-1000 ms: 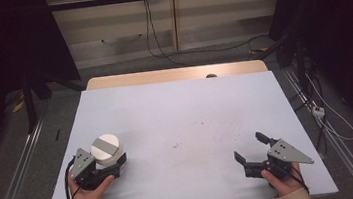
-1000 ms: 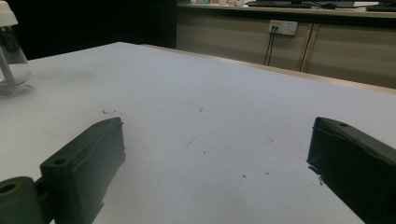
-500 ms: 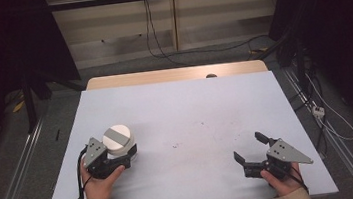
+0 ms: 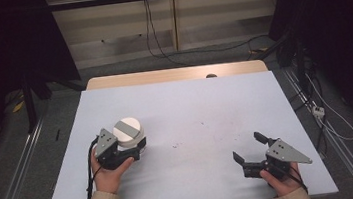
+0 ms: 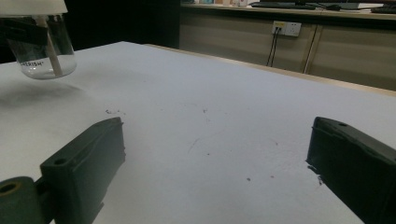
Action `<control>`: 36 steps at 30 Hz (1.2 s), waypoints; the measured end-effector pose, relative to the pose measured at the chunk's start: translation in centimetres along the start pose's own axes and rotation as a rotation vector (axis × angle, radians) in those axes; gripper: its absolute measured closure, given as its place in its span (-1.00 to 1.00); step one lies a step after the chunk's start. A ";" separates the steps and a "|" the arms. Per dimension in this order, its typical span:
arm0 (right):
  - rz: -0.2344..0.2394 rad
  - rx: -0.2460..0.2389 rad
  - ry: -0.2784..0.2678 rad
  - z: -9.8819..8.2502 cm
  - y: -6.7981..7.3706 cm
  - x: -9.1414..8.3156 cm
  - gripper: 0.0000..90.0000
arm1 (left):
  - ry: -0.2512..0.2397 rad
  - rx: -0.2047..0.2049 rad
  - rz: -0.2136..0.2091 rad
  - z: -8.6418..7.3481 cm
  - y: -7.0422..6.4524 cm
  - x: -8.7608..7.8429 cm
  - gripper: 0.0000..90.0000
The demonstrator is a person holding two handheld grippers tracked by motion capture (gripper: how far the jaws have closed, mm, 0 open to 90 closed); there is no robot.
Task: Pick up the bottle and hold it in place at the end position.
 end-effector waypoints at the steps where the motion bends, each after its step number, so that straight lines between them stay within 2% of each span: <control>1: 0.000 0.001 -0.001 0.0 0.0 0.0 -0.92 | -0.003 -0.004 -0.002 0.1 -0.1 0.2 -0.59; 24: 0.005 0.001 -0.002 0.0 0.1 0.0 -0.92 | -0.002 0.018 -0.060 1.5 -1.7 3.7 -0.59; 36: 0.010 0.000 -0.001 0.0 0.2 0.1 -0.92 | -0.004 0.024 -0.082 2.1 -2.0 5.4 -0.59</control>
Point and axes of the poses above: each handheld gripper's, and its own axes: x roughly forward along the jaws, z roughly out of its top, y roughly to its left, the point moved 7 cm from there along x, roughly forward along the jaws, and after that the axes turned 7 degrees about -z, right-handed, at the moved point
